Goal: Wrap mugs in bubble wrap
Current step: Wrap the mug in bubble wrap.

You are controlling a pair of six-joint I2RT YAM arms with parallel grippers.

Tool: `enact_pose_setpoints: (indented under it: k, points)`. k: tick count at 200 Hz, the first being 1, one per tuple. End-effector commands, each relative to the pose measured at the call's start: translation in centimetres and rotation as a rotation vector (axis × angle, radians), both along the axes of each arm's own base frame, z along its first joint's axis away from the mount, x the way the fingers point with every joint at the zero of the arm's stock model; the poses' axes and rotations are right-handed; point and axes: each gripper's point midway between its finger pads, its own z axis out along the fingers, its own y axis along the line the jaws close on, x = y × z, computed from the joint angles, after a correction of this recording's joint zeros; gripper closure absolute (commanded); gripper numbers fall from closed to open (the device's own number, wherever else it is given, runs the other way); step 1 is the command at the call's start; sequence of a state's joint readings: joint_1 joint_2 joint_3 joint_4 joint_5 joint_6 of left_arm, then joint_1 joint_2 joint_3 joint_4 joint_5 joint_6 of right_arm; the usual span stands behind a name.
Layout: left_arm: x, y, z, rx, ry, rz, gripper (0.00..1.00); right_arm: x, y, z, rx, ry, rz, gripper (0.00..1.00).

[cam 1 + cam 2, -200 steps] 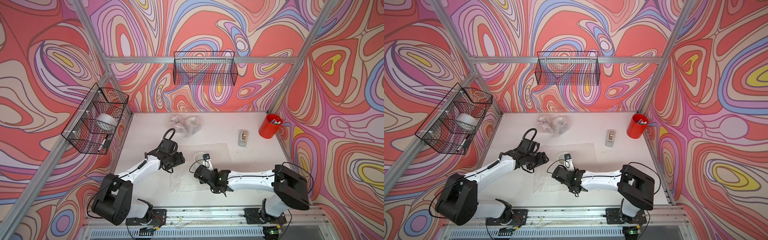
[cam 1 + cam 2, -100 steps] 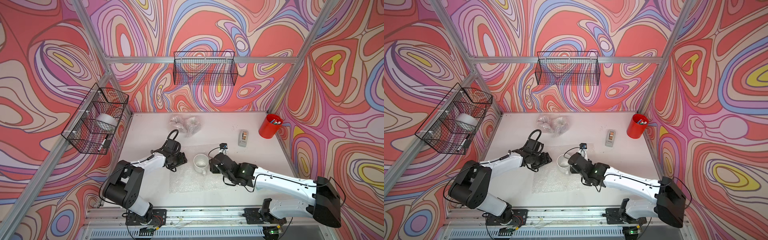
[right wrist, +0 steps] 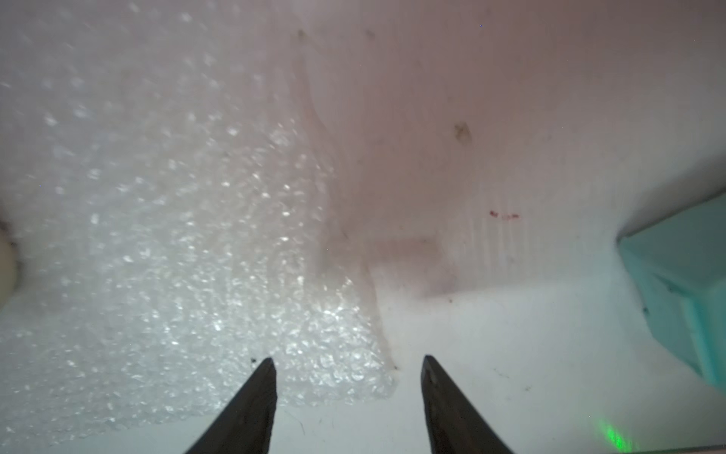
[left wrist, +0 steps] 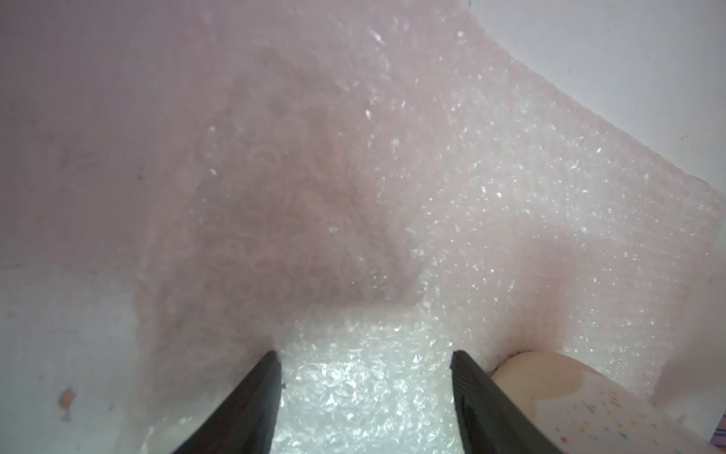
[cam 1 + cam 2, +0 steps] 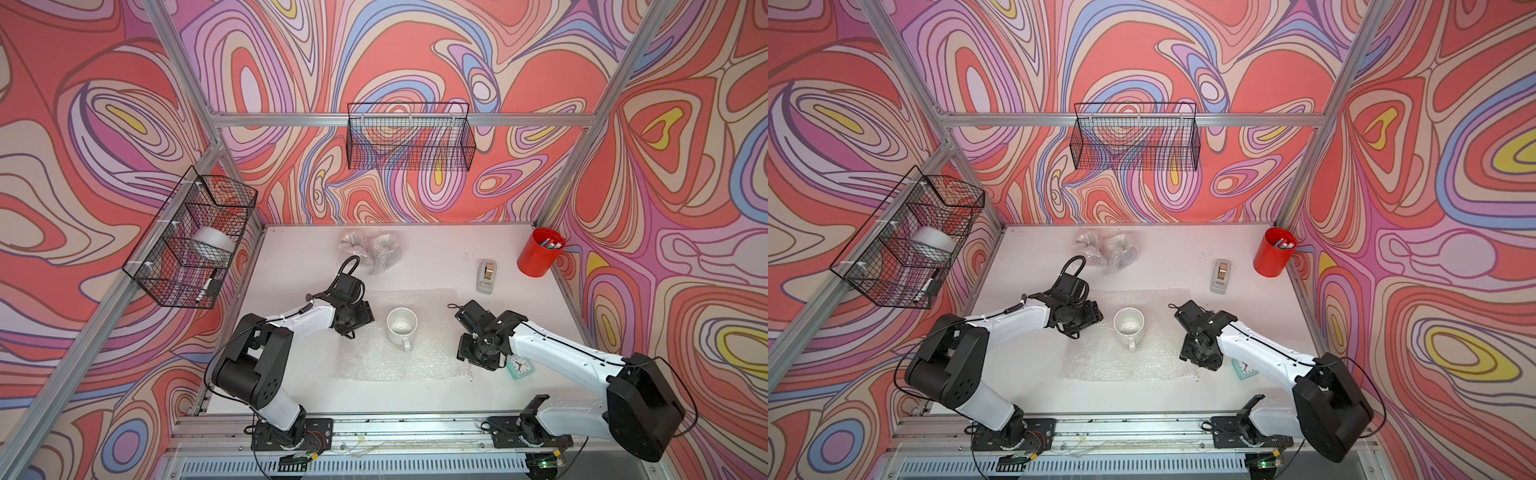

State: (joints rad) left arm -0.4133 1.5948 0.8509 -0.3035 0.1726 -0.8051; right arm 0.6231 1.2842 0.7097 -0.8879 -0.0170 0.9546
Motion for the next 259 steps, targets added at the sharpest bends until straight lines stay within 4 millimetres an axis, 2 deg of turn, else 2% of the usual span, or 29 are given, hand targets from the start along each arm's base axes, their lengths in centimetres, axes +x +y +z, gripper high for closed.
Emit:
enact_pose_setpoints:
  k: [1, 21, 54, 104, 122, 144, 163, 178, 193, 221, 238, 259]
  points:
    - [0.2, 0.4, 1.7, 0.011, -0.027, 0.019, 0.29, -1.9, -0.3, -0.3, 0.026, 0.06, -0.048, 0.41]
    - [0.9, 0.1, 3.3, 0.001, -0.069, 0.002, 0.29, -1.8, -0.1, -0.8, 0.043, 0.05, -0.045, 0.43]
    - [1.8, 0.3, 6.0, 0.017, -0.146, -0.014, 0.29, -0.8, 1.5, -1.3, 0.123, 0.008, -0.038, 0.47]
    - [1.8, 0.9, 8.3, 0.036, -0.211, -0.028, 0.28, -1.3, 1.1, -2.8, 0.101, 0.036, -0.04, 0.51]
    - [1.8, 0.8, 8.8, 0.034, -0.227, -0.039, 0.28, -1.2, 1.1, -3.0, 0.101, 0.035, -0.038, 0.56]
    - [1.7, 0.2, 9.6, -0.001, -0.252, -0.072, 0.29, -0.7, 1.5, -2.8, 0.111, 0.017, -0.02, 0.68]
    - [1.2, -0.5, 10.2, -0.041, -0.268, -0.11, 0.28, 1.1, 2.8, -0.6, 0.169, -0.077, 0.033, 0.81]
    - [0.6, -1.2, 10.6, -0.085, -0.283, -0.141, 0.28, 3.1, 4.8, 2.3, 0.251, -0.189, 0.118, 0.91]
    - [-0.5, -1.6, 10.4, -0.101, -0.293, -0.173, 0.27, 4.6, 7.4, 5.4, 0.355, -0.256, 0.216, 0.96]
    - [-2.4, -2.8, 9.2, -0.112, -0.293, -0.221, 0.26, 6.6, 11.9, 10.2, 0.532, -0.337, 0.36, 1.0]
    - [-3.2, -3.8, 9.2, -0.134, -0.321, -0.24, 0.26, 7.3, 14.4, 11.9, 0.625, -0.335, 0.435, 1.0]
    - [-4.0, -4.6, 9.4, -0.163, -0.359, -0.252, 0.25, 8.3, 16.3, 11.9, 0.662, -0.292, 0.487, 1.0]
